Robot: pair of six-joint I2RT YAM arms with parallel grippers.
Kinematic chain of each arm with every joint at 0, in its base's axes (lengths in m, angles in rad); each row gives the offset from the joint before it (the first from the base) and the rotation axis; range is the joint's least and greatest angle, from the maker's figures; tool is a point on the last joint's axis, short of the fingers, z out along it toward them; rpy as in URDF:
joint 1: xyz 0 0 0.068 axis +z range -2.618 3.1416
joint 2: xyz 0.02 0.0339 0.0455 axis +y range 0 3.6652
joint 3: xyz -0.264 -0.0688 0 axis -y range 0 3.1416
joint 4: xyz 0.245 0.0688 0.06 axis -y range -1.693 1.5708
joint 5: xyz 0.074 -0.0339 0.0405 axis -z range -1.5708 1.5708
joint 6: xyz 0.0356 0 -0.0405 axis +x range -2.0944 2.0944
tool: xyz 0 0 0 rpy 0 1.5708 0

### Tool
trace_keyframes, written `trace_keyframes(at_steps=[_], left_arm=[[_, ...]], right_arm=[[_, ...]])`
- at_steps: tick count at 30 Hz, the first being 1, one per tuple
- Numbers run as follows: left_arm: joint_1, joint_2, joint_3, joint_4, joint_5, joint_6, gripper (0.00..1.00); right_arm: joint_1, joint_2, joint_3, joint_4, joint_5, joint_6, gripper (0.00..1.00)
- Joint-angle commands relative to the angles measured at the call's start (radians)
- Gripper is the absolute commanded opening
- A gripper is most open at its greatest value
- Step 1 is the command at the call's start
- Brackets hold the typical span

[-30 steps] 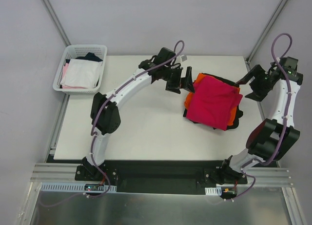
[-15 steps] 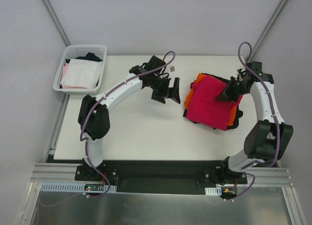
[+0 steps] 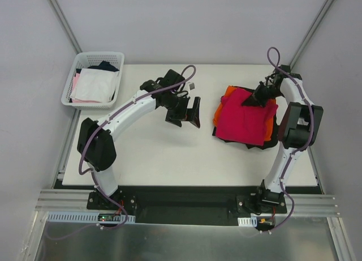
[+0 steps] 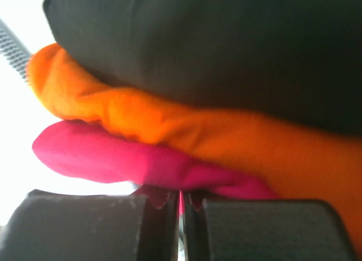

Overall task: Fold and stack the t-shirts
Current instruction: Neatly place the folded tshirt to the corner

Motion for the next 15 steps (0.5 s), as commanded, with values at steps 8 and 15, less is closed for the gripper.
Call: trace_keyframes(at_steps=[8, 15], left_arm=[[0.001, -0.073, 0.041, -0.173, -0.125, 0.033, 0.99], [0.001, -0.041, 0.108, -0.233, -0.181, 0.056, 0.99]], right_arm=[[-0.002, 0.213, 0.008, 0.085, -0.015, 0.039, 0.01], [-0.035, 0.235, -0.025, 0.105, -0.002, 0.033, 0.01]])
